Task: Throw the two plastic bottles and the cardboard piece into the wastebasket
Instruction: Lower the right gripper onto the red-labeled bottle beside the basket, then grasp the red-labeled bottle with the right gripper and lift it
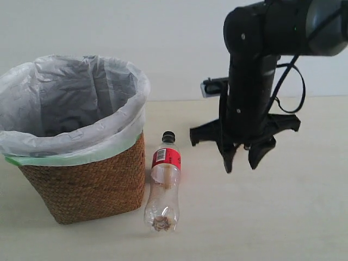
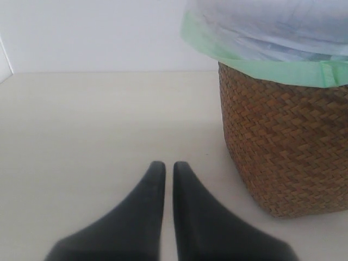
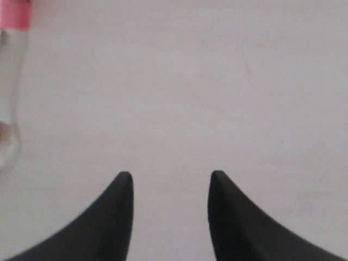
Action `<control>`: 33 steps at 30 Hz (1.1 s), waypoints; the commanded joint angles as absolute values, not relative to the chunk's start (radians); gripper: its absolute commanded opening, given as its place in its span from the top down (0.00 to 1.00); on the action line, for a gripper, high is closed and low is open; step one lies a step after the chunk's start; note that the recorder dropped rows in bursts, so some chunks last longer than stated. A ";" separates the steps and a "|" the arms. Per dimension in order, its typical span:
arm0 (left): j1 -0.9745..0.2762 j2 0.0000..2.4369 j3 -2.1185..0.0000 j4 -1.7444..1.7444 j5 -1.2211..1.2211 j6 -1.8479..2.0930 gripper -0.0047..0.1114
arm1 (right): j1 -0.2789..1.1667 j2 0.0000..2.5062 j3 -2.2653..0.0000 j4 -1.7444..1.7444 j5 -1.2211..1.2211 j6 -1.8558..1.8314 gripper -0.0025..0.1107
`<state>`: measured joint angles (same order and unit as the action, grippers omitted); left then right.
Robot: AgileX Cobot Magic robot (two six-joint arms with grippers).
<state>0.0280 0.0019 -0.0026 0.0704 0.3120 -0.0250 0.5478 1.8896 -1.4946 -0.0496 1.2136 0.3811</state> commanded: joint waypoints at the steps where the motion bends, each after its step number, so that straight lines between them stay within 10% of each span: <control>1: 0.022 0.000 0.000 0.064 0.308 -0.025 0.92 | 0.563 1.836 -1.356 -0.042 1.220 0.385 0.81; 7: 0.022 0.000 0.000 0.064 0.308 -0.025 0.92 | 0.641 1.814 -1.232 0.013 0.994 0.394 0.98; 19: 0.022 0.000 0.000 0.064 0.308 -0.025 0.92 | 0.747 1.804 -1.230 -0.025 0.859 0.401 0.97; 23: 0.022 0.000 0.000 0.064 0.308 -0.025 0.92 | 0.752 1.804 -1.230 -0.023 0.850 0.408 0.72; 27: 0.022 0.000 0.000 0.064 0.308 -0.025 0.92 | 0.775 1.804 -1.230 -0.014 0.812 0.408 0.11; 33: 0.022 0.000 0.000 0.064 0.308 -0.025 0.92 | 0.813 1.807 -1.230 0.010 0.695 0.413 0.17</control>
